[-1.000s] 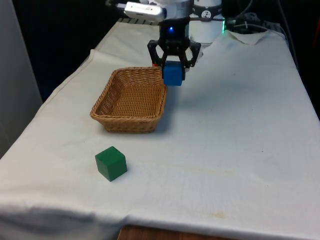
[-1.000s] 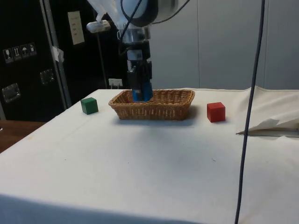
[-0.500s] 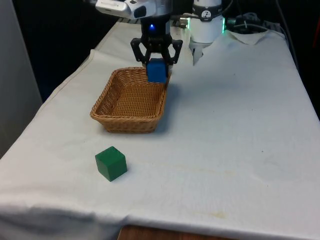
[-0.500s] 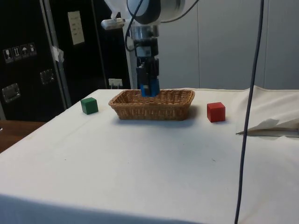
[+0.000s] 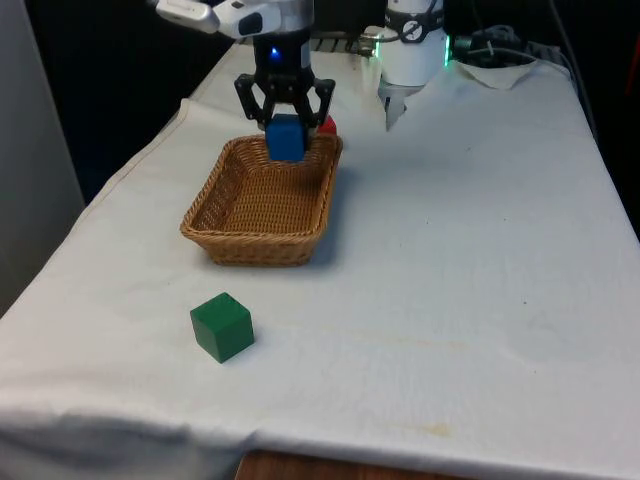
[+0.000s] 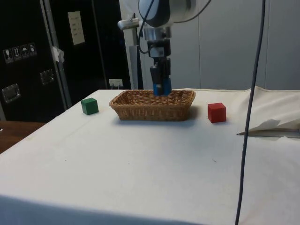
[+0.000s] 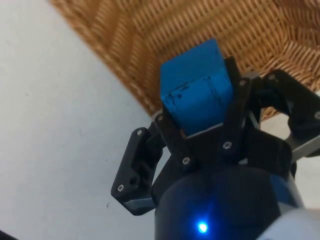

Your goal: Pick up exactly two blocks and place them into the basket.

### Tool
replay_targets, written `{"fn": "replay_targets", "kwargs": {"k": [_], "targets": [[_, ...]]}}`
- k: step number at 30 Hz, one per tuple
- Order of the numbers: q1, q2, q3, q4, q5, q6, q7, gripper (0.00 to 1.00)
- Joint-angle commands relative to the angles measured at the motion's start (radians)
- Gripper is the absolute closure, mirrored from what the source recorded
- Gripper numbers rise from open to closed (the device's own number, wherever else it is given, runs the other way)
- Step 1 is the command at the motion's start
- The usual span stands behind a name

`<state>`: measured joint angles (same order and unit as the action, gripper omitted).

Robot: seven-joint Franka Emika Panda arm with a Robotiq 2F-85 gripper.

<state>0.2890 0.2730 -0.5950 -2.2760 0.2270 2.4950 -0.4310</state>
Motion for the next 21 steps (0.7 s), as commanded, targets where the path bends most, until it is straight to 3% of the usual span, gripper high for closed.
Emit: {"fn": "replay_targets", "kwargs": {"k": [1,5,6,7,16,17,18,21], "targets": [[-0.007,0.001,0.005,-0.019,0.023,0.034,-0.024,0.99],[-0.008,0.015,0.005,-0.054,0.051,0.087,-0.051,0.99],[-0.001,0.015,-0.005,-0.047,0.032,0.068,-0.036,0.99],[-0.008,0.019,0.006,-0.059,0.056,0.096,-0.055,0.99],[-0.012,0.100,0.031,-0.059,0.141,0.168,-0.088,0.99],[0.000,0.102,0.014,-0.061,0.121,0.159,-0.074,0.99],[-0.013,0.109,0.033,-0.056,0.150,0.171,-0.092,0.99],[-0.011,0.126,0.035,-0.048,0.172,0.175,-0.105,0.99]]}}
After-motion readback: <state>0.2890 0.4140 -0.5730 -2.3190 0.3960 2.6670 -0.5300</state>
